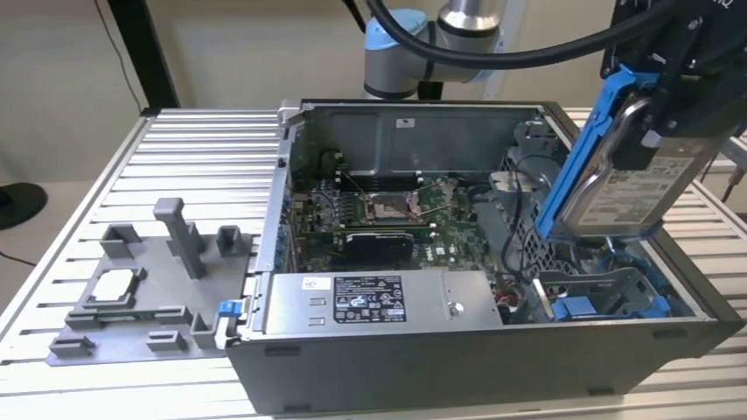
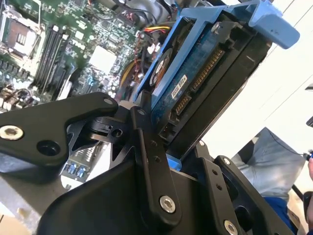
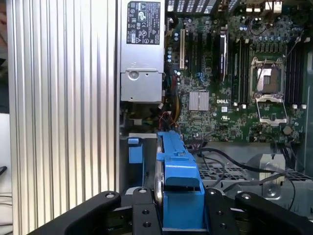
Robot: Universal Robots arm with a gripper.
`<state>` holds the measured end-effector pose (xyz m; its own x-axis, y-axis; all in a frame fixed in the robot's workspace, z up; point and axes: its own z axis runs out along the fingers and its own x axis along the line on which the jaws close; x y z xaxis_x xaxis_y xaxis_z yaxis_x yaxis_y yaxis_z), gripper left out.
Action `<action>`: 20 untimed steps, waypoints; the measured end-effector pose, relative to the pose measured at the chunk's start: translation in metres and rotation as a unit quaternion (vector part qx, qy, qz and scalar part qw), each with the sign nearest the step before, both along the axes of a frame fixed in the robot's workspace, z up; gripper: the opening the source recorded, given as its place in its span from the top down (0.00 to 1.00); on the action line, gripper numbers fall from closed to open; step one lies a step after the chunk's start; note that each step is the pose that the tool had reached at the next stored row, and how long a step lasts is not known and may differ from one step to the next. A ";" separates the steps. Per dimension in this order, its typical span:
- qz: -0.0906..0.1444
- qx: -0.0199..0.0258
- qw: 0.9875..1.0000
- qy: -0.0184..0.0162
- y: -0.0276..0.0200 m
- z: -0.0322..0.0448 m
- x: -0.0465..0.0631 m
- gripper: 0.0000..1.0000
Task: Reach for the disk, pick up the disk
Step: 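Pick up the disk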
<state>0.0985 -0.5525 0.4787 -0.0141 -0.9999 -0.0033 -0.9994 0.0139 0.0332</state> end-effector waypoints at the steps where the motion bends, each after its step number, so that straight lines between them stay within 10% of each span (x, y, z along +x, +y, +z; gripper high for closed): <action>1: 0.000 0.000 1.000 0.000 -0.0020 0.0000 0.001 1.00; 16: 0.000 0.000 1.000 0.004 -0.0319 0.0000 0.016 1.00; 20: 0.000 0.000 1.000 0.004 -0.0333 0.0000 0.017 1.00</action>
